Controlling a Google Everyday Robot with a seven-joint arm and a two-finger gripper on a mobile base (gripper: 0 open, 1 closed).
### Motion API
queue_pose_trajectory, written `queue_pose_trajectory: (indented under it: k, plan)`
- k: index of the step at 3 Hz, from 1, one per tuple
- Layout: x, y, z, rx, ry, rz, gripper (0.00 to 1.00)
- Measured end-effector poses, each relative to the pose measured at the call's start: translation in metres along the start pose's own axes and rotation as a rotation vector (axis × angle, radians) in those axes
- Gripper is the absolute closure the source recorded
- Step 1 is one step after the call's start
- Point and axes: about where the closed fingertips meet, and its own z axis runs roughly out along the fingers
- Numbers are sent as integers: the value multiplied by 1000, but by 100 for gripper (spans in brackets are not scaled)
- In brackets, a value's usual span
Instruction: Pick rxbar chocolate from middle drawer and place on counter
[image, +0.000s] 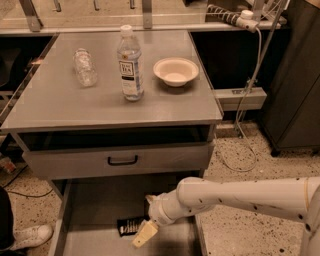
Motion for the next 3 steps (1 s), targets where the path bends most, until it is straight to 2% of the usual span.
queue_pose_trajectory:
  k: [1,2,3]
  plan:
    - [6,-4,20,-10,-25,-30,0]
    - [12,-22,50,-37,-68,-79,0]
    - [12,-22,50,-37,-69,-79,0]
